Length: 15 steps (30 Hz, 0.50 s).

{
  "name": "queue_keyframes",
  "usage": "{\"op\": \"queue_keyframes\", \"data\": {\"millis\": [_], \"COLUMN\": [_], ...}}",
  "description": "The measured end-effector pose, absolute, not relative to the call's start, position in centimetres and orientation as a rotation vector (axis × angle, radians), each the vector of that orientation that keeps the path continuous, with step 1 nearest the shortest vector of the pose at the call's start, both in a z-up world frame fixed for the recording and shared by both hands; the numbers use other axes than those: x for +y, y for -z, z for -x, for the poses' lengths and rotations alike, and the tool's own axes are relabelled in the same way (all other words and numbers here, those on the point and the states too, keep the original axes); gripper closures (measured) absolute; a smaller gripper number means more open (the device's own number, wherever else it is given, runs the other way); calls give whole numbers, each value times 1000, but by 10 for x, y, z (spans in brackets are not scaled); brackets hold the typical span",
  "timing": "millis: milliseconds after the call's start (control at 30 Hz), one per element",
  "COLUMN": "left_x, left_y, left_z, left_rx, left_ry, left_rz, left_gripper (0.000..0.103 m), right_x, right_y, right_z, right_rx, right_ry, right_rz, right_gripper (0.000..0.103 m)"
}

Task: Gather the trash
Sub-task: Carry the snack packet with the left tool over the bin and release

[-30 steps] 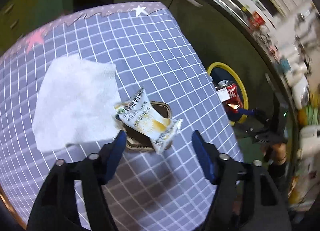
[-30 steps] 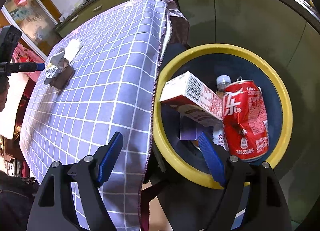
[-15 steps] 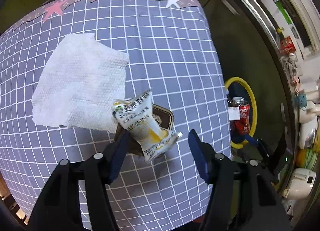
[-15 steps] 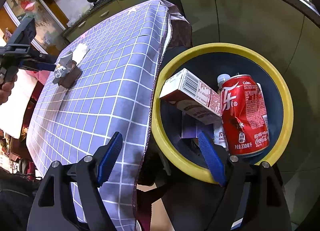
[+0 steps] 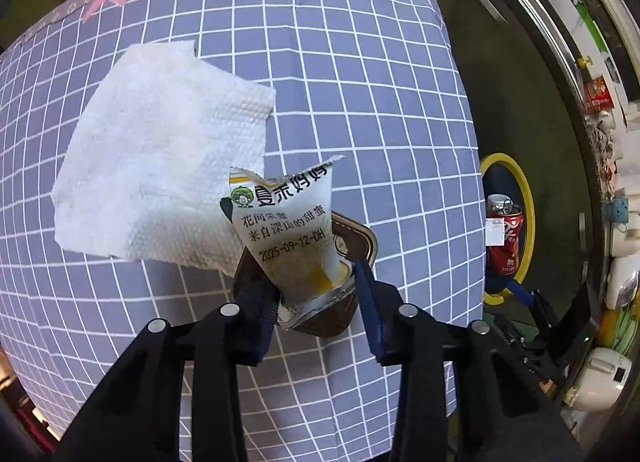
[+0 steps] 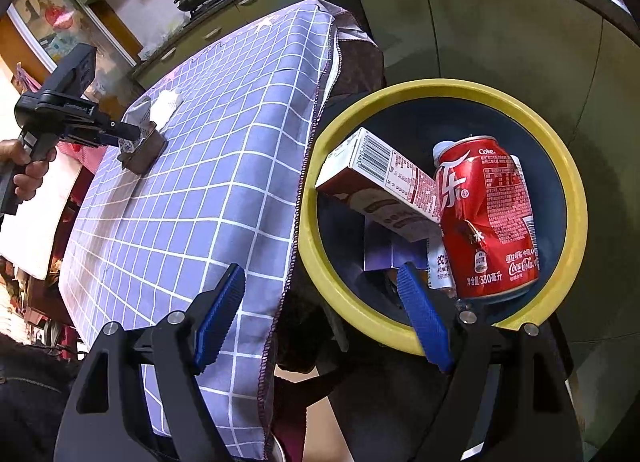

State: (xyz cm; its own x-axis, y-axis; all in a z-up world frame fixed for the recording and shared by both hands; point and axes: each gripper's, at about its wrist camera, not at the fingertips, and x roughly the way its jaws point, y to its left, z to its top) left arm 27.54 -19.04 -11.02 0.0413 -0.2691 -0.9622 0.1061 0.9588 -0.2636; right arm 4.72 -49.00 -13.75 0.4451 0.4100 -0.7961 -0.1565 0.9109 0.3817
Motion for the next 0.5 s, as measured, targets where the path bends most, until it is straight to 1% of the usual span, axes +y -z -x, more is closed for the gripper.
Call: {"op": "queue_keyframes", "data": {"millis": [300,400,500], "left_x": [-192,-199,-221], "left_y": [95,82,59], "left_z": [-269,-265,-259], "left_rx": [1462,1431,1367], "left_ry": [336,362,422], "left_rz": [86,60,8], "left_gripper": [68,68,68], "right_x": [-494,-500,-511], "right_y": [136,129,118], "right_z": [-43,-37,-29], "right_rx": [1046,1023,994], "right_ry": [-340,-322,-293], "right_rz": [-278,-285,-291], "right_gripper": [25,25,25]}}
